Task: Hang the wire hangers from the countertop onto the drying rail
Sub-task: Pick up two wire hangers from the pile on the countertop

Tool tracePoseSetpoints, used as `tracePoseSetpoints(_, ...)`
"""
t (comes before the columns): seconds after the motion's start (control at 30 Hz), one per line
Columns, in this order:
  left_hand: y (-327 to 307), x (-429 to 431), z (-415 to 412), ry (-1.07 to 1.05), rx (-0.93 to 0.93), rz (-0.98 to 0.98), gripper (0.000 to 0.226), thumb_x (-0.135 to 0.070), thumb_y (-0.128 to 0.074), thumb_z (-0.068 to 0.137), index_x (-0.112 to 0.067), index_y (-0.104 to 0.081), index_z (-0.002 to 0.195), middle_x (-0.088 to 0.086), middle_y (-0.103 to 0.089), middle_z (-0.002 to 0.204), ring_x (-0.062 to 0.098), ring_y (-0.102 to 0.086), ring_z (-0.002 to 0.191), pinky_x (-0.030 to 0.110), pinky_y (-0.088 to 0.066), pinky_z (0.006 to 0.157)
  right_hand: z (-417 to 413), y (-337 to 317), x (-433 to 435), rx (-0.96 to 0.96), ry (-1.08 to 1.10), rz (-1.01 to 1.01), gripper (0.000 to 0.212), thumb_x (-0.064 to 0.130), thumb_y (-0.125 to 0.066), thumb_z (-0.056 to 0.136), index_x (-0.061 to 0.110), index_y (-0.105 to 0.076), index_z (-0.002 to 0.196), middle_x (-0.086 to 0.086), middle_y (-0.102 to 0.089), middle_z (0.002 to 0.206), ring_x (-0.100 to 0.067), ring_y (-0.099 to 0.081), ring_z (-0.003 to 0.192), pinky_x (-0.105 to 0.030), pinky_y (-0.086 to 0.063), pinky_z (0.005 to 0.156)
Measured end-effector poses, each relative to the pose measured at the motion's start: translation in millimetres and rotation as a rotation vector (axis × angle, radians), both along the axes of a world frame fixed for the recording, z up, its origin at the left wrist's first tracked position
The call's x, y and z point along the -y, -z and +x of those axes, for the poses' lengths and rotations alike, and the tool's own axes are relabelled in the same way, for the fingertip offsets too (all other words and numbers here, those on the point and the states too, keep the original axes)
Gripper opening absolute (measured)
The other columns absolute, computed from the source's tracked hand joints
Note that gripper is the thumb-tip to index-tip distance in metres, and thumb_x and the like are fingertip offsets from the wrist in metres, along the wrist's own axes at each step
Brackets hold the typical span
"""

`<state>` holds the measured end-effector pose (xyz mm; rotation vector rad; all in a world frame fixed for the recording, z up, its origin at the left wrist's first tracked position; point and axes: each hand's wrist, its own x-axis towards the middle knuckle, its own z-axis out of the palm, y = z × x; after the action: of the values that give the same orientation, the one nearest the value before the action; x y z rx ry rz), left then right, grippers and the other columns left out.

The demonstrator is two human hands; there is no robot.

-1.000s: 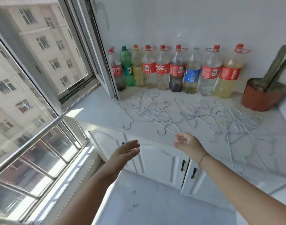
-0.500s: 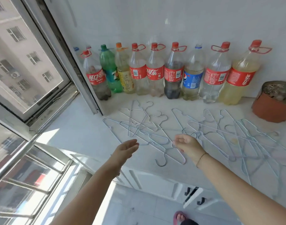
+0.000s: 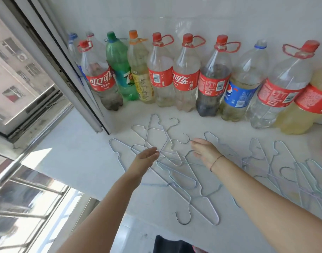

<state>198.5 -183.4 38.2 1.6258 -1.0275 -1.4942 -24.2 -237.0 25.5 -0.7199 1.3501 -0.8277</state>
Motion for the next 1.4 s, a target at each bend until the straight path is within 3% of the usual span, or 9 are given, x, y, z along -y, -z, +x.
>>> tracePoseSetpoints(0.07,7,16,0,0.006,-0.001,0.026,0.039,-0.018,-0.061,0.09,-0.014,-0.054,0.128,0.003,-0.062,0.125,0.016,-0.055,0.115,0.03,-0.039,0.099,4,3,14,0.048,0.022,0.046,0.02,0.016,-0.056,0.089,0.016,-0.055,0.109,-0.001,-0.052,0.102,-0.012,-0.047,0.101,-0.029,-0.035,0.088)
tracePoseSetpoints(0.13,14,33,1,0.022,0.003,0.054,0.043,-0.017,-0.06,0.09,-0.011,-0.052,0.132,0.003,-0.06,0.126,0.015,-0.053,0.117,0.029,-0.036,0.104,7,6,26,0.073,0.046,0.087,0.005,0.016,-0.055,0.089,0.021,-0.053,0.088,0.004,-0.051,0.084,-0.008,-0.047,0.081,-0.027,-0.035,0.075)
tracePoseSetpoints(0.2,19,47,2,0.038,0.003,0.077,0.045,-0.016,-0.06,0.09,-0.009,-0.05,0.134,0.003,-0.059,0.126,0.014,-0.054,0.113,0.026,-0.036,0.1,10,10,34,0.093,0.054,0.111,0.015,0.018,-0.053,0.09,0.022,-0.048,0.076,0.006,-0.044,0.068,-0.006,-0.043,0.063,-0.025,-0.031,0.063)
tracePoseSetpoints(0.33,26,68,2,0.081,0.016,0.131,0.048,-0.019,-0.061,0.09,-0.009,-0.05,0.135,0.002,-0.057,0.124,0.016,-0.052,0.113,0.027,-0.037,0.099,11,16,44,0.174,0.111,0.145,0.003,0.023,-0.053,0.091,0.025,-0.053,0.089,0.005,-0.057,0.093,-0.011,-0.053,0.094,-0.029,-0.039,0.072)
tracePoseSetpoints(0.6,20,88,-2,0.125,-0.078,0.204,0.036,-0.018,-0.061,0.09,-0.012,-0.054,0.124,0.006,-0.066,0.104,0.015,-0.063,0.084,0.029,-0.042,0.086,10,0,43,0.409,0.056,0.108,0.014,0.029,-0.045,0.094,0.02,-0.055,0.097,-0.003,-0.065,0.1,-0.016,-0.06,0.096,-0.03,-0.043,0.087)
tracePoseSetpoints(0.77,4,85,13,0.048,-0.124,0.122,0.028,-0.013,-0.059,0.09,-0.011,-0.061,0.118,0.001,-0.066,0.09,0.013,-0.058,0.071,0.024,-0.046,0.074,-6,1,5,0.156,-0.151,0.126,0.023,0.023,-0.048,0.093,0.013,-0.059,0.11,-0.009,-0.065,0.108,-0.019,-0.062,0.096,-0.026,-0.048,0.078)
tracePoseSetpoints(0.93,-7,70,34,-0.026,-0.176,0.074,0.029,-0.008,-0.06,0.088,-0.015,-0.063,0.116,-0.001,-0.064,0.082,0.01,-0.053,0.061,0.021,-0.038,0.059,-29,9,-51,-0.196,-0.483,0.044,0.012,0.015,-0.063,0.086,0.018,-0.066,0.098,-0.002,-0.068,0.097,-0.01,-0.059,0.09,-0.015,-0.046,0.077)
tracePoseSetpoints(1.13,-18,41,41,-0.055,-0.227,0.054,0.028,-0.006,-0.058,0.088,-0.012,-0.063,0.115,-0.001,-0.061,0.078,0.011,-0.047,0.063,0.022,-0.034,0.06,-33,20,-85,-0.425,-0.657,0.001,0.016,0.018,-0.072,0.077,0.021,-0.069,0.093,0.005,-0.065,0.085,0.0,-0.052,0.071,-0.01,-0.043,0.072)
tracePoseSetpoints(1.4,-34,-6,42,-0.133,-0.211,0.024,0.023,-0.006,-0.057,0.088,-0.014,-0.064,0.109,-0.003,-0.058,0.08,0.01,-0.045,0.062,0.021,-0.033,0.059,-21,26,-96,-0.597,-0.781,-0.078,0.026,0.009,-0.071,0.074,0.019,-0.062,0.096,0.002,-0.062,0.09,-0.003,-0.053,0.067,-0.009,-0.045,0.057)
